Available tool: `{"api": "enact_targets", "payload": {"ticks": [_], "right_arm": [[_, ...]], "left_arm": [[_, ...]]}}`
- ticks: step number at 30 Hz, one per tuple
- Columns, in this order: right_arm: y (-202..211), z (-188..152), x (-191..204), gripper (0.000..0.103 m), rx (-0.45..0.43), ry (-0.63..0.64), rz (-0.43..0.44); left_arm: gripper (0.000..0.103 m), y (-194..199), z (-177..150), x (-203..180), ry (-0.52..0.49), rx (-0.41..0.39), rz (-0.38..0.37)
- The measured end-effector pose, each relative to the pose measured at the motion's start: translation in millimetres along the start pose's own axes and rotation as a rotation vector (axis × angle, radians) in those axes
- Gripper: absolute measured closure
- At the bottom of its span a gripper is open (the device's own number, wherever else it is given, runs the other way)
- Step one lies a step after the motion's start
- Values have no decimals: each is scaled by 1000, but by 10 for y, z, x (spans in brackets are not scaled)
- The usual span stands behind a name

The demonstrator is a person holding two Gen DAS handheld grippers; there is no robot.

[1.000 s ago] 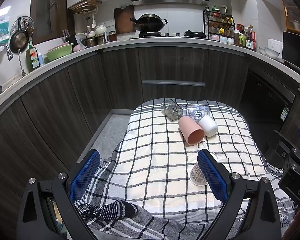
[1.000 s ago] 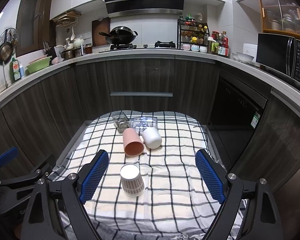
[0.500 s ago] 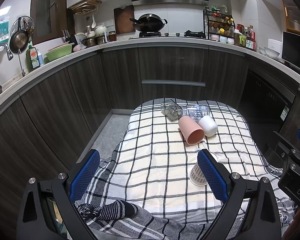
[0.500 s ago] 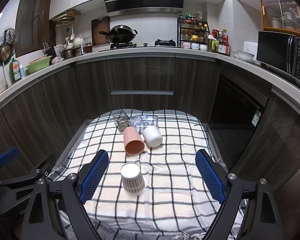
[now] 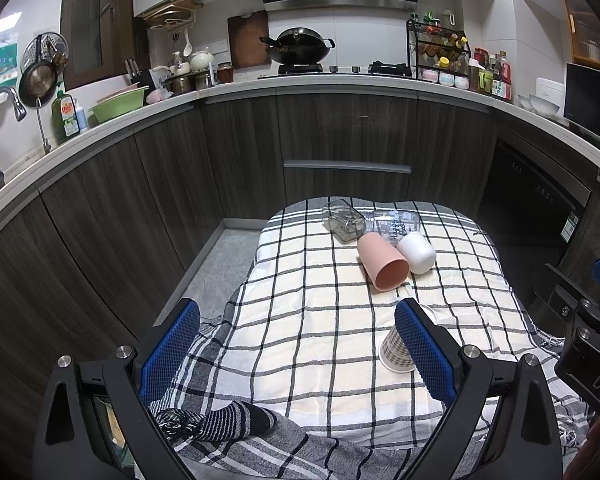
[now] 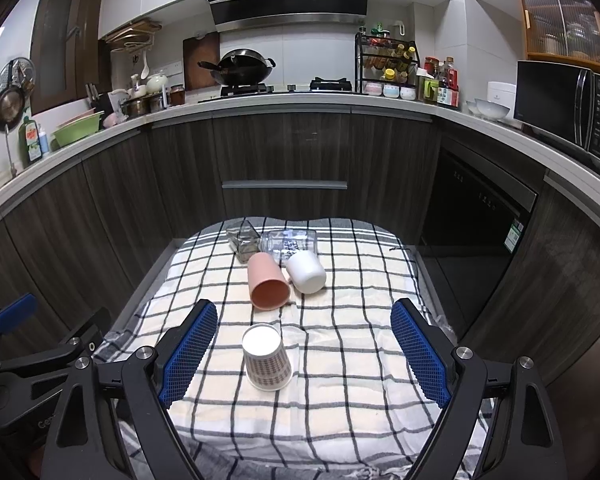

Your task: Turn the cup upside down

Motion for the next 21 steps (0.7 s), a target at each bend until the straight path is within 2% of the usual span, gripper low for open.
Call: {"api": "enact_targets", "payload": {"ticks": [21], "right_arm": [[-10,-1,3,14,4,-5,2]], "left_arm": [[3,-12,0,18,0,-9,4]]}}
Point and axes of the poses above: each gripper's, at about its wrist camera, not at the fingertips, and y roughly against the way its jaws point, x to its left, z to its top, the point moved 6 cm from there along -y, roughly the way its jaws point, and after that the axes turned 11 degrees about -x, right-handed, at the moved point
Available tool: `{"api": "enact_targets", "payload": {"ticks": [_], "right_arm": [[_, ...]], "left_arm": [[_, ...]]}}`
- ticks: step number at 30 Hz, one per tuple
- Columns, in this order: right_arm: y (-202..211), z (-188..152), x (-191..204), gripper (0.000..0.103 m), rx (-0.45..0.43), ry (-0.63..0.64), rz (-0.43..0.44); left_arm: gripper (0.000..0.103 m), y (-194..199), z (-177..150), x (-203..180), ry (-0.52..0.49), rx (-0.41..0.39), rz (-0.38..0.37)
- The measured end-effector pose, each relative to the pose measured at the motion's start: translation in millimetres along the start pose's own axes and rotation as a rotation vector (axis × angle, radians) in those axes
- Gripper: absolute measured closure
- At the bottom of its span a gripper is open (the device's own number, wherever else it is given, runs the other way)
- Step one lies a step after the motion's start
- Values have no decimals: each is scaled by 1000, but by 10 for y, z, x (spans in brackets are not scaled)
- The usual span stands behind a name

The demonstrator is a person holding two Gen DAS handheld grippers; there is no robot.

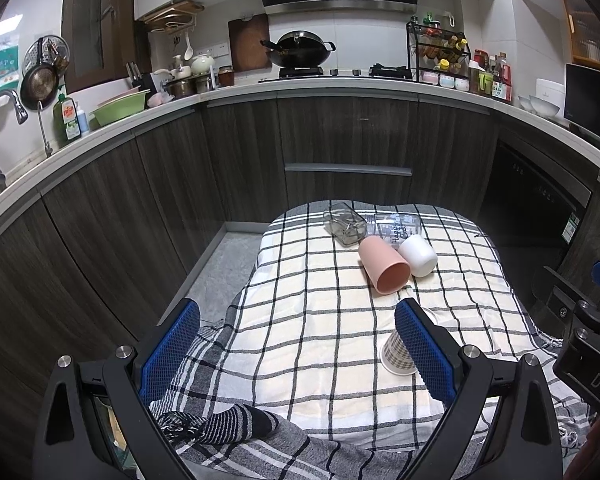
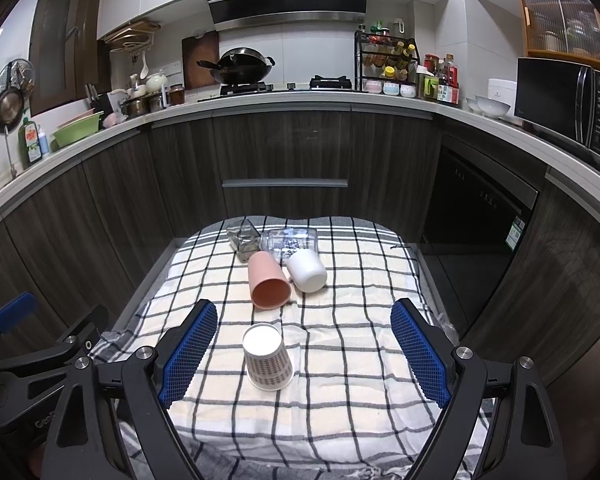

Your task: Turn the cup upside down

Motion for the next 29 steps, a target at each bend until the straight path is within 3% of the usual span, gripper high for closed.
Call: {"api": "enact_targets", "payload": {"ticks": [29], "right_arm": [[-29,-63,29,14,16,-9,0]], "left_arm": [[4,-23,1,47,17,18,21]]}}
Point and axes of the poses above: each gripper's, at about its wrist camera, not at the fingertips, and y roughly against the way its jaws point, x to its left, z to its top, the point moved 6 cm from there along -y, roughly the way its jaws point, and after that the axes turned 11 degrees about -x, right-handed, at the moved point
